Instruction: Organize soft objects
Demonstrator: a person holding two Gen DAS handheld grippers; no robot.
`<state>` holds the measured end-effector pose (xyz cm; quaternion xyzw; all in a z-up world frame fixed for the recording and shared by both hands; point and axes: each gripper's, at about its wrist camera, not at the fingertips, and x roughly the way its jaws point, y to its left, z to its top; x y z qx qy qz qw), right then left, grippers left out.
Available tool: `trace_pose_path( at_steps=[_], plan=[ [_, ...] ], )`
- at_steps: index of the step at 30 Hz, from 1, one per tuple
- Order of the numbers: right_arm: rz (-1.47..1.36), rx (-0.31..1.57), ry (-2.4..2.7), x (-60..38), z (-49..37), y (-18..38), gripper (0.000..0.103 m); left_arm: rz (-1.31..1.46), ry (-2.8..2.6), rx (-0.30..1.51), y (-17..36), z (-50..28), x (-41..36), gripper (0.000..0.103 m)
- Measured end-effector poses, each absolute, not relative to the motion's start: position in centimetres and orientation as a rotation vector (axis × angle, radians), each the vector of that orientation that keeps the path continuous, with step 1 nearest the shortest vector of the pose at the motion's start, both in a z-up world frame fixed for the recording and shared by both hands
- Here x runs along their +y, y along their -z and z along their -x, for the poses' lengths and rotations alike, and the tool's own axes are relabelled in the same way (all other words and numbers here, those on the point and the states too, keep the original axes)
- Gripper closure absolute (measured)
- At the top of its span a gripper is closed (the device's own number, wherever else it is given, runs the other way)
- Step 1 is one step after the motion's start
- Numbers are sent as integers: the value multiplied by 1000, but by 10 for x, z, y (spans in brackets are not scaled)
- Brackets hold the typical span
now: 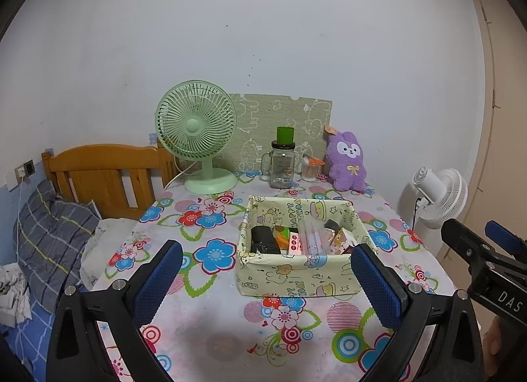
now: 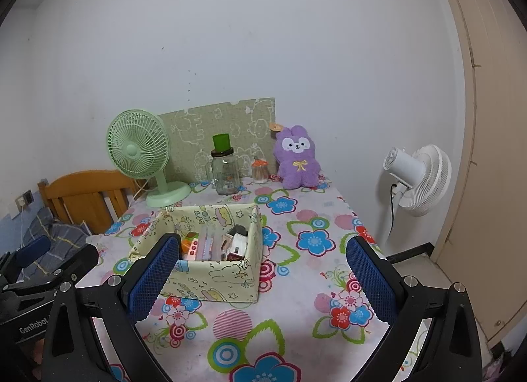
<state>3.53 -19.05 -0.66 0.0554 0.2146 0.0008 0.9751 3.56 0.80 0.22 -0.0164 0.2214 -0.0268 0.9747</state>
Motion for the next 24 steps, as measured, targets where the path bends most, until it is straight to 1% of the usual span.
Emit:
trace_pose_path(
  at_steps=[24],
  plan=[
    [-115, 436, 0, -189, -37, 7, 0, 35, 52, 448, -2, -37, 8, 0]
  ],
)
